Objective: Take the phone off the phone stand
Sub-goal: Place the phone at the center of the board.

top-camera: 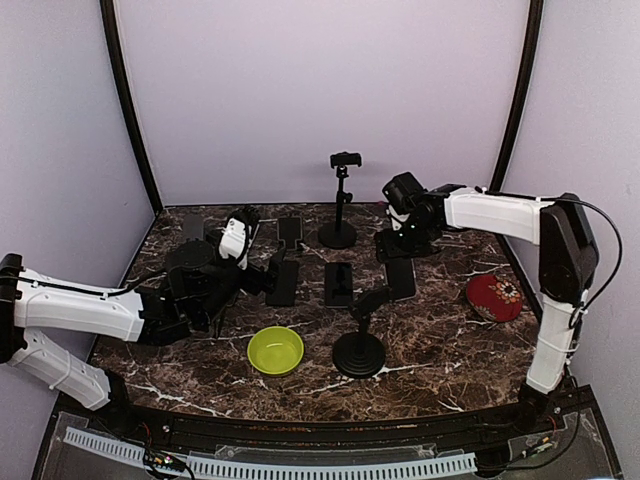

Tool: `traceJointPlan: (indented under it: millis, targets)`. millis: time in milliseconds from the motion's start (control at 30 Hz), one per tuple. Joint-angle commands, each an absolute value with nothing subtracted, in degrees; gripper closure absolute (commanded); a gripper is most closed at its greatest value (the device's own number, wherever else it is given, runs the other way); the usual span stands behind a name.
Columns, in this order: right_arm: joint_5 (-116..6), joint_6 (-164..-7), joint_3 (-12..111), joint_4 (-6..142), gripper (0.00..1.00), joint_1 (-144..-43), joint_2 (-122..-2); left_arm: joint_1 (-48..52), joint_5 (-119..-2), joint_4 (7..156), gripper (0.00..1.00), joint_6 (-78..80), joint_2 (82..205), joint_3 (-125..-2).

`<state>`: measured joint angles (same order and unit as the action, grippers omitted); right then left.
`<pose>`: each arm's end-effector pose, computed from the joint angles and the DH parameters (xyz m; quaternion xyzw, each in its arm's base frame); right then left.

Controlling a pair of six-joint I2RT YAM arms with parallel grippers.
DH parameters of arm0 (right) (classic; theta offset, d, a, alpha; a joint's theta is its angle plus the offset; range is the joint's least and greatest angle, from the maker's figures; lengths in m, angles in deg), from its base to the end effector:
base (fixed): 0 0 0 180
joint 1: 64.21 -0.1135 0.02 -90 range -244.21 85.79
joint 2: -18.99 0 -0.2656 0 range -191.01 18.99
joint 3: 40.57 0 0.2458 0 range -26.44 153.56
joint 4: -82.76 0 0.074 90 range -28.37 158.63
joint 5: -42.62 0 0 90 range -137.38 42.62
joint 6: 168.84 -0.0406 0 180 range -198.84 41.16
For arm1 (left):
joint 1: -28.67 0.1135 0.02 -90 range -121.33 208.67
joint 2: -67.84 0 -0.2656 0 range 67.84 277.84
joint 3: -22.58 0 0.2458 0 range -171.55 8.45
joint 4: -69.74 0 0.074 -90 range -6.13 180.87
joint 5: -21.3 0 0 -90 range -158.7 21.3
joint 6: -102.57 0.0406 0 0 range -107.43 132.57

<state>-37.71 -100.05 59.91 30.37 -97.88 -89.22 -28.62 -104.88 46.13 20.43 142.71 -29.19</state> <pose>0.3395 0.2180 0.2339 -0.0829 0.9594 0.0461 0.2655 0.1734 -0.2256 0.2744 0.1744 0.6826 -0.0837 0.7047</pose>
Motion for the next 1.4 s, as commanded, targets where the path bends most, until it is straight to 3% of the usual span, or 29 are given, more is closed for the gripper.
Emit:
traceJointPlan:
  millis: [0,367,800,1133,1367]
  targets:
    - [-37.62,-101.84,63.09,32.27,0.92,-97.50,-91.35,-28.37,-106.07,46.14,0.01,20.12,140.32,-27.78]
    - [-37.98,-107.56,64.53,30.29,0.86,-95.99,-96.32,-28.27,-107.28,43.53,0.01,20.70,139.92,-25.66]
    - [-37.30,-110.75,66.65,28.28,0.70,-95.94,-100.37,-28.22,-106.41,41.38,0.01,18.93,136.65,-21.76]
    - [-38.16,-112.09,65.75,28.54,0.68,-96.02,-102.66,-28.19,-106.12,41.73,0.01,19.24,136.74,-21.92]
    - [-38.12,-112.93,65.84,28.97,0.61,-96.11,-104.27,-28.20,-106.46,40.87,0.01,19.31,136.00,-20.84]
